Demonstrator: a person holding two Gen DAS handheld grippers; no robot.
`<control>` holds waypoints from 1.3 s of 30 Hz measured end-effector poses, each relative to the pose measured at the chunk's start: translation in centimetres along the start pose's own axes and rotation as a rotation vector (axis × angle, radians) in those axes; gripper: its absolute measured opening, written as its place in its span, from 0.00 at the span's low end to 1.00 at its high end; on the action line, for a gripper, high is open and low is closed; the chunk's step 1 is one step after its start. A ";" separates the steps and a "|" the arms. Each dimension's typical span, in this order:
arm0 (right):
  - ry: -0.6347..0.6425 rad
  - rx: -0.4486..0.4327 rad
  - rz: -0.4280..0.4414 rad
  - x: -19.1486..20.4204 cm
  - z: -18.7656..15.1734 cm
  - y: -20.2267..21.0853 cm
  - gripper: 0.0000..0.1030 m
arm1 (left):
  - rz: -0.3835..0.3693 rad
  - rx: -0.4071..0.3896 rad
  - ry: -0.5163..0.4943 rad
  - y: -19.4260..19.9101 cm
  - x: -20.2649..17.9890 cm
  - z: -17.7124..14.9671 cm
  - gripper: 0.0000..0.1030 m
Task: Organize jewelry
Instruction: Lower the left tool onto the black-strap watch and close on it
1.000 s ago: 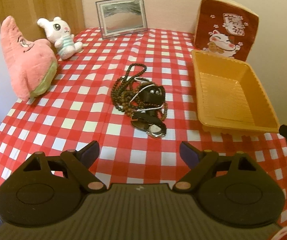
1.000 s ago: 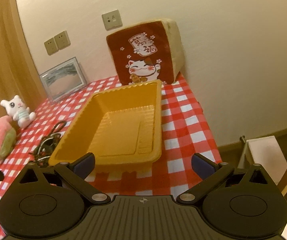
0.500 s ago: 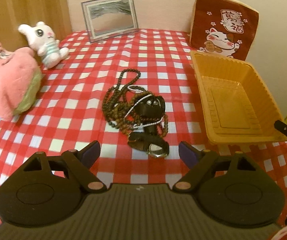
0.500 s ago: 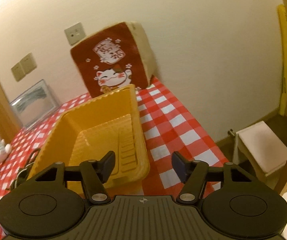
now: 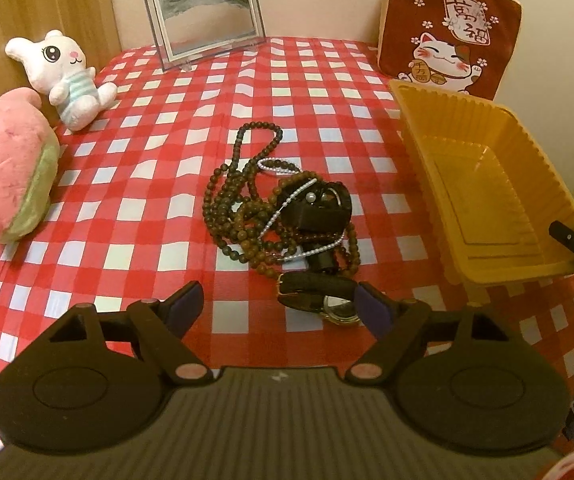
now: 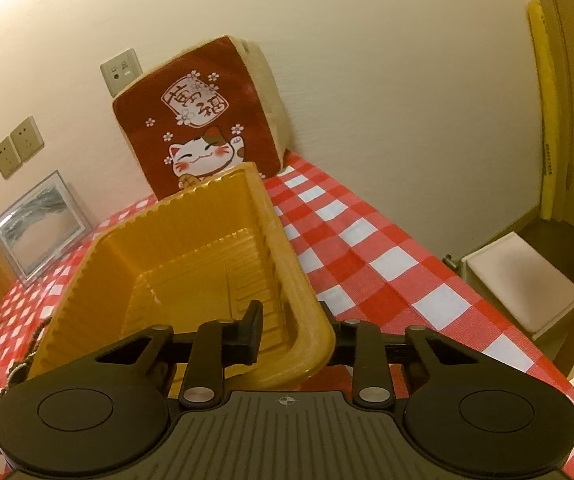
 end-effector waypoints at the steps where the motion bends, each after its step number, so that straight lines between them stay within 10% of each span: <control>1: 0.004 -0.003 -0.002 0.1 0.0 -0.1 0.22 | -0.002 0.001 -0.003 -0.1 0.1 0.0 0.78; 11: 0.101 -0.021 -0.006 0.4 0.8 1.5 0.05 | -0.014 0.005 -0.031 -0.7 0.3 -0.3 0.75; 39: 0.155 0.016 -0.058 -1.2 1.3 4.5 0.05 | -0.121 -0.029 -0.303 -2.9 -3.6 -0.9 0.54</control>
Point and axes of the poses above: each gripper's, at about its wrist camera, not at the fingertips, and y roughly against the way its jaws point, x to its left, z to its top, the point moved 7 cm from there along -y, roughly the way its jaws point, and after that the axes turned 14 degrees about x, right-handed, at the moved point
